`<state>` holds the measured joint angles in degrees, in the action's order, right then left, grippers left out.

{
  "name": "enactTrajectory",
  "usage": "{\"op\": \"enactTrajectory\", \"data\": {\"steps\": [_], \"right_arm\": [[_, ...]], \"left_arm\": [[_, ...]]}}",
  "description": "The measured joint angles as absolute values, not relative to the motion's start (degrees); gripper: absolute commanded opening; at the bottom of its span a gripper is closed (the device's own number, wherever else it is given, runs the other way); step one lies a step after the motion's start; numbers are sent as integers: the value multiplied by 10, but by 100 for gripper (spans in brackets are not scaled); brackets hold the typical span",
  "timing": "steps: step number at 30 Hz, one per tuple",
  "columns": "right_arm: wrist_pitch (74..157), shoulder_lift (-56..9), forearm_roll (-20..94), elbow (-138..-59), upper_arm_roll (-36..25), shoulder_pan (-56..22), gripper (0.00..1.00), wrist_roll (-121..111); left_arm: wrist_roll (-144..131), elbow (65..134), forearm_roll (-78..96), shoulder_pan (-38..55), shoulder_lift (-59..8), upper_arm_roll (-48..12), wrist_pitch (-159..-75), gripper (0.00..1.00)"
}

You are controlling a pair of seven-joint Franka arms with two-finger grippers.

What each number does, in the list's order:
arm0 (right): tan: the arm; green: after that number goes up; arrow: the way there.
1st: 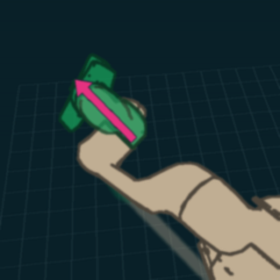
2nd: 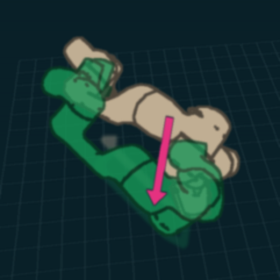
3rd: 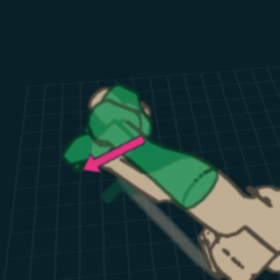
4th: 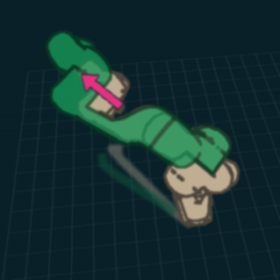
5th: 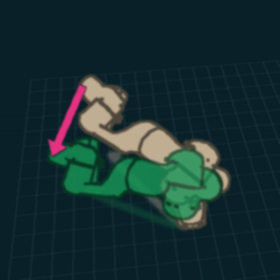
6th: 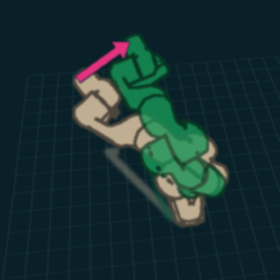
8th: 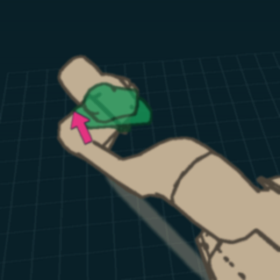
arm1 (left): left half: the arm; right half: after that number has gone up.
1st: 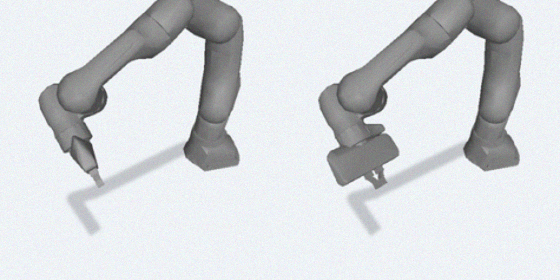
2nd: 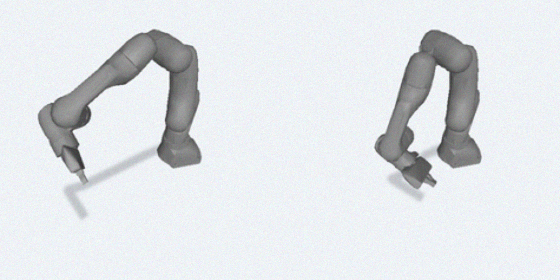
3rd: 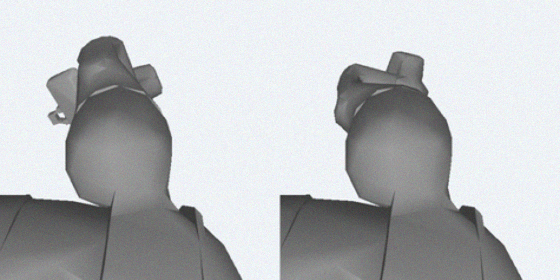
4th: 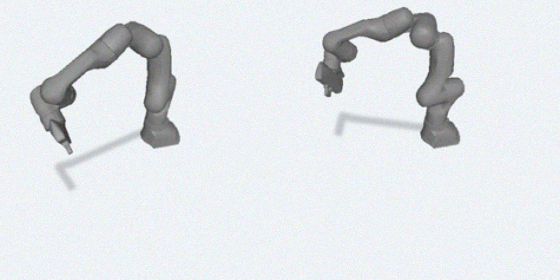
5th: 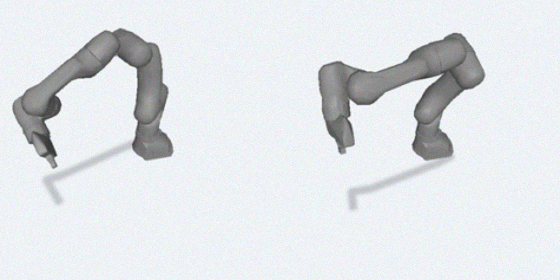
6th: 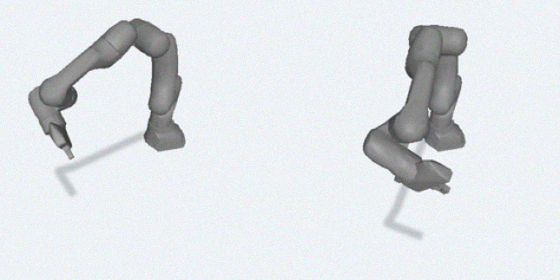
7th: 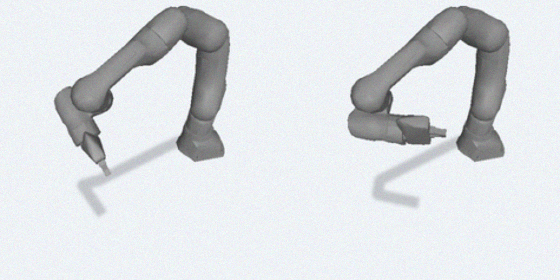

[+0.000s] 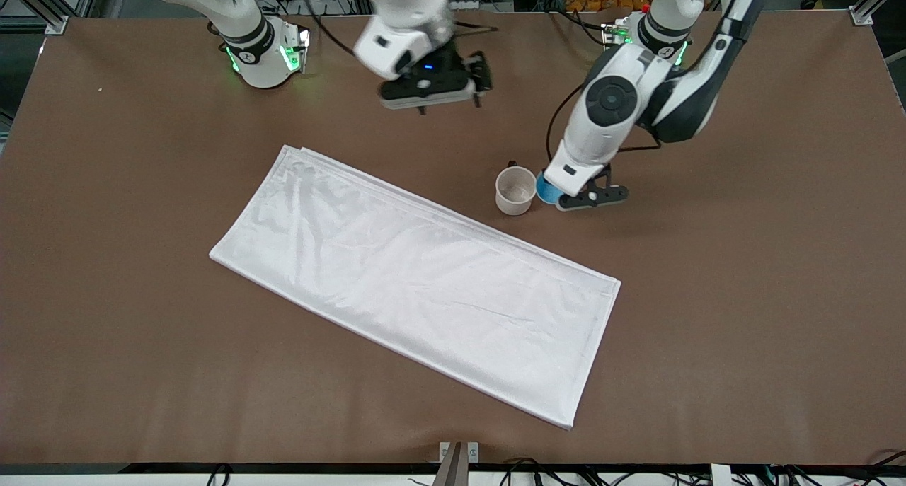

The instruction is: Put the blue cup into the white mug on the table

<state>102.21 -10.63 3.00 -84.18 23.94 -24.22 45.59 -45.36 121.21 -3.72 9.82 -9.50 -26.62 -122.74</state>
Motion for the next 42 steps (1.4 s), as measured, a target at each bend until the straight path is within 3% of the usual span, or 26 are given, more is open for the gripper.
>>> {"op": "enactTrajectory", "data": {"steps": [10,21,22,23,24,33,42], "right_arm": [[883,2,50,-860,220,-96,100,268],[848,16,50,-881,68,-56,100,51],[848,16,50,-883,56,-55,100,43],[848,16,50,-883,44,-54,100,35],[848,16,50,-883,34,-54,100,29],[848,17,40,-883,-6,-53,100,-4],[848,17,14,-883,-8,-54,100,-5]], "left_arm": [[-521,1217,-37,100,-95,-324,-1229,0],[-522,1217,-37,97,-122,-325,-1275,0],[-522,1217,-37,96,-125,-325,-1279,29],[-522,1217,-37,96,-127,-325,-1282,71],[-522,1216,-37,95,-129,-325,-1285,100],[-522,1179,-37,79,-132,-316,-1290,100],[-479,1120,-65,-12,-132,-309,-1290,100]]}}
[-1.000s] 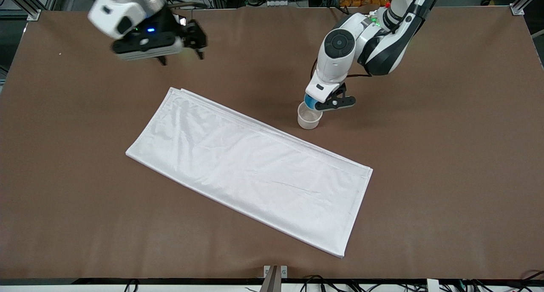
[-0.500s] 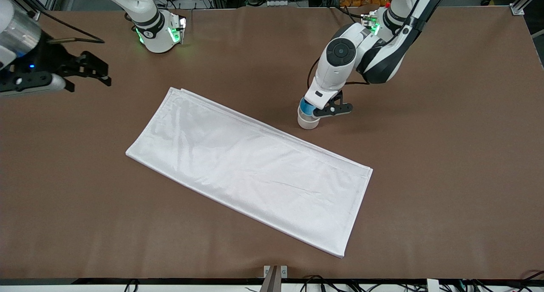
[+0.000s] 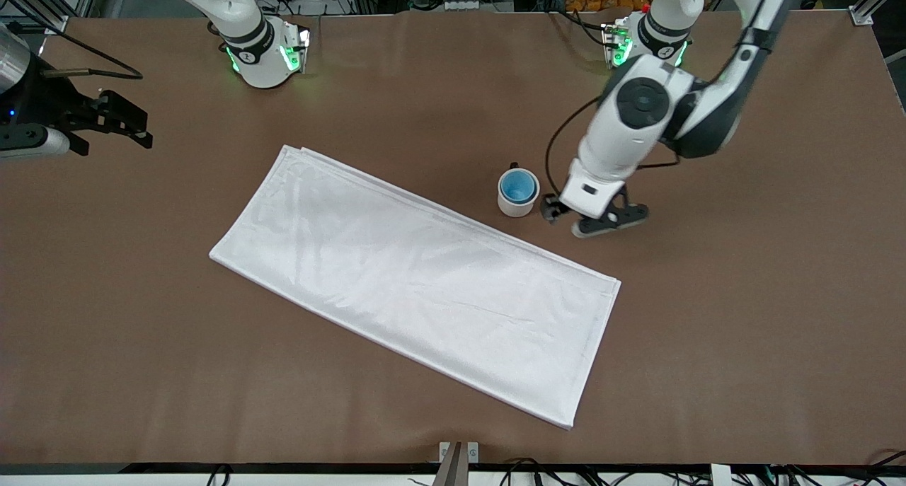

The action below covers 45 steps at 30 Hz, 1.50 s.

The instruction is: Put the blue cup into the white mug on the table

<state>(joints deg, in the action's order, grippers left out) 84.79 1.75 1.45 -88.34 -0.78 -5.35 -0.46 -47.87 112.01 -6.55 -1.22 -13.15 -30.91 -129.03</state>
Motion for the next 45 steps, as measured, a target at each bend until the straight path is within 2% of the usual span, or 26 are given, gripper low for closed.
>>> {"op": "enactTrajectory", "data": {"steps": [13,16,22,30,37,45], "right_arm": [[847,17,8,-883,-12,-54,100,-20],[847,17,8,-883,-17,-53,100,-21],[848,17,7,-887,-22,-53,100,-24],[849,17,7,-891,-22,-53,100,-32],[849,17,7,-892,-22,-53,100,-42],[846,17,7,-895,-22,-53,100,-44]], "left_arm": [[-351,1099,-68,-86,-118,-302,-1257,100],[-318,1103,-68,-74,-110,-272,-1252,100],[-203,1126,-56,-1,-81,-150,-1248,100],[-40,1200,-48,9,-6,-65,-1243,100],[8,1251,-45,9,56,-40,-1219,100],[8,1224,-35,12,65,-41,-1221,100]]}}
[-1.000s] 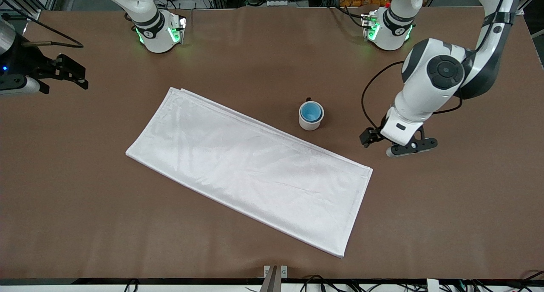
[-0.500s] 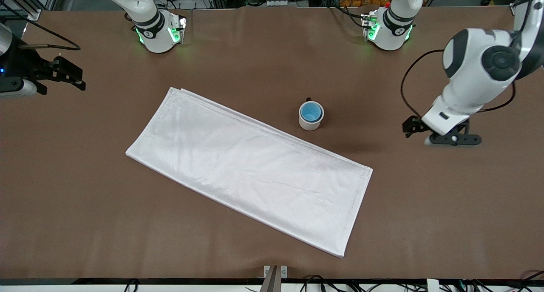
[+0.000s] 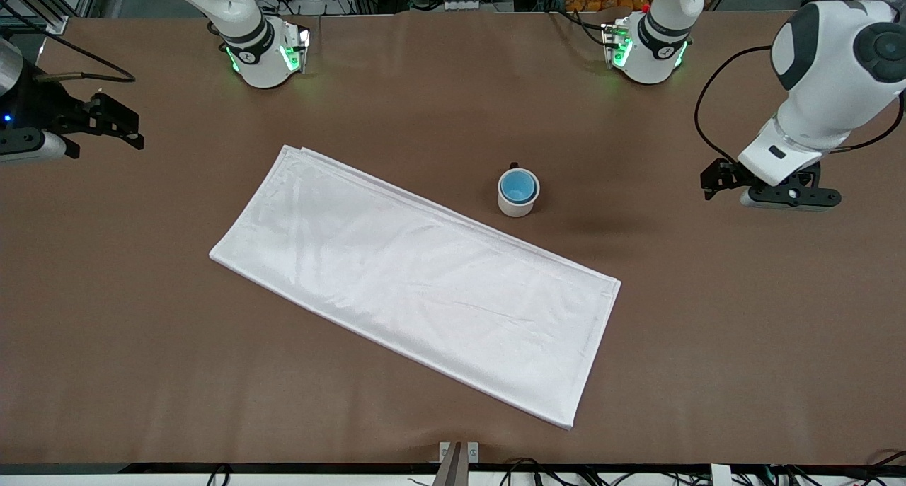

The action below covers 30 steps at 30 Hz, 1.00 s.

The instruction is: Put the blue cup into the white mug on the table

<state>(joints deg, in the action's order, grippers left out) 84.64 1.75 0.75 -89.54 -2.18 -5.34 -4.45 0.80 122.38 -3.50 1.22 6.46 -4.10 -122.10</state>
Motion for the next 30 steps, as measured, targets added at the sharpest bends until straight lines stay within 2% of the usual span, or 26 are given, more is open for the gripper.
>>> {"op": "enactTrajectory", "data": {"steps": [8,20,30], "right_arm": [[846,17,7,-899,-22,-53,100,-48],[846,17,7,-899,-22,-53,100,-53],[846,17,8,-899,-21,-54,100,-54]], "left_arm": [[8,1140,-33,9,62,-40,-1193,100],[8,976,-17,3,37,-40,-996,100],[8,926,15,3,22,-42,-945,100]]}}
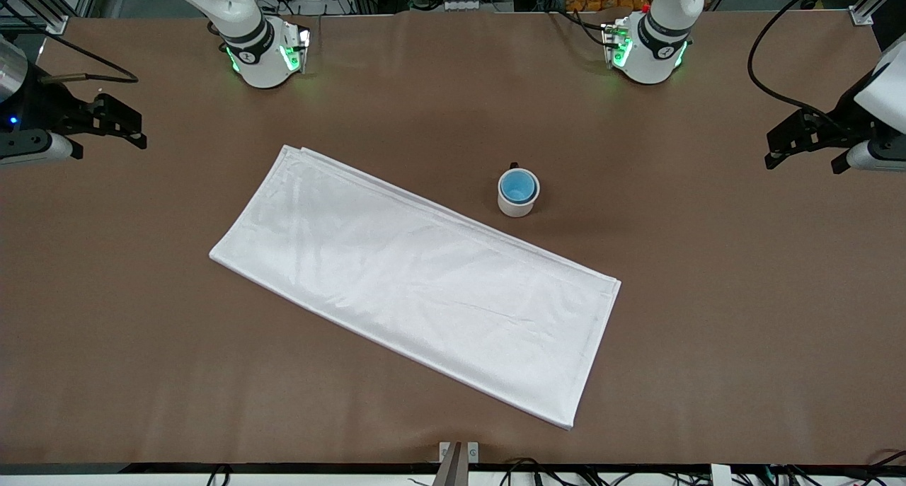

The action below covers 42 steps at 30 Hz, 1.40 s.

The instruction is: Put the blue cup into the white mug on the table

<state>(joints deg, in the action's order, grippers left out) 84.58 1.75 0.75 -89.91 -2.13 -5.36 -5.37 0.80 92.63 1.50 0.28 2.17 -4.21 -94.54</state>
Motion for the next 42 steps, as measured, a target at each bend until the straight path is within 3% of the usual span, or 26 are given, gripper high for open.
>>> {"op": "enactTrajectory", "data": {"steps": [42], "right_arm": [[846,17,8,-899,-20,-57,100,-58]], "left_arm": [[9,917,0,5,16,-46,-942,100]]}}
